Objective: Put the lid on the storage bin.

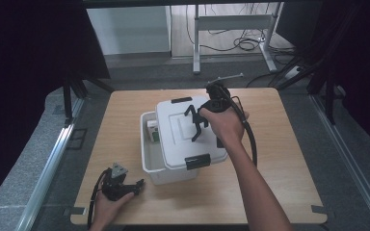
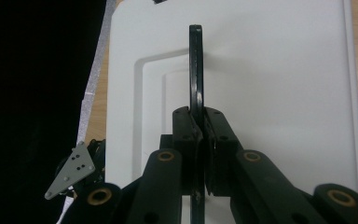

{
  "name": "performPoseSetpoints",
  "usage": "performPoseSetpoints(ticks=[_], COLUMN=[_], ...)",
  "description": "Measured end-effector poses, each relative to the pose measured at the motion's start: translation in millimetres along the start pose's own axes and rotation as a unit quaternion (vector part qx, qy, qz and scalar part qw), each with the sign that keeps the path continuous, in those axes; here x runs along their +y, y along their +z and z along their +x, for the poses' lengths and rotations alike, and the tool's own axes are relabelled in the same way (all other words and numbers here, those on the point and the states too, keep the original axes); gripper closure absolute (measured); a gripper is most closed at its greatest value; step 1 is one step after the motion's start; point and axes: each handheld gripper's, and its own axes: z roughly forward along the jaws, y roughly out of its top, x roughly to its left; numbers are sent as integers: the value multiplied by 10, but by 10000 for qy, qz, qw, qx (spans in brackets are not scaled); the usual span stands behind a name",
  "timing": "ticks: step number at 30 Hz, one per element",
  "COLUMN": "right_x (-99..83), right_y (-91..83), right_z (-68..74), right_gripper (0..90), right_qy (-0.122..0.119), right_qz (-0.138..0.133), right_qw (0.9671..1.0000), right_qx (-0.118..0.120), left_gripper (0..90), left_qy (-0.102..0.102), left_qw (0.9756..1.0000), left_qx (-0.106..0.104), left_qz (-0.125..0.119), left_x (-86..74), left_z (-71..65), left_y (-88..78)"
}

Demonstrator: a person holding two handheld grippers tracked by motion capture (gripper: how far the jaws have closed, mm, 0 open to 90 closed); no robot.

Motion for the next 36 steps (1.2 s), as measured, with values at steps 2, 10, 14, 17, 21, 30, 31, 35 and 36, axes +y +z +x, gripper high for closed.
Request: performPoseSetpoints(ticks=[2,10,14,17,21,30,31,35,36], right_x=[-7,-17,-20,-23,-20,-9,-8,-5,-3], right_y=[25,111,155,187,224,301,314,359,369], right_z=[26,143,183,215,247,299,303,341,350], right_gripper=[845,845,845,845,845,845,845,846,845], right_qy=[-8,-26,-35,-27,-14,58,75,97,103], right_qz=[19,87,145,153,179,216,226,249,260], right_qw=[10000,10000,9999,9999,9998,9997,9997,9996,9996], right_qx=[-11,31,37,40,63,45,51,71,65], left_gripper=[130,131,131,131,131,131,131,131,131], left_qy=[0,0,1,1,2,3,4,3,4], left_qw=[10000,10000,10000,10000,10000,10000,10000,10000,10000], left_qx=[2,0,0,-1,-6,-6,-7,-6,-6], left_qz=[-1,-3,-4,-4,-5,-5,-4,-5,-6], left_x=[0,-2,-3,-3,-5,-5,-5,-5,-5], left_z=[0,-2,-2,-2,-3,-3,-3,-3,-3], left_y=[0,-2,-2,-2,-4,-4,-4,-4,-4])
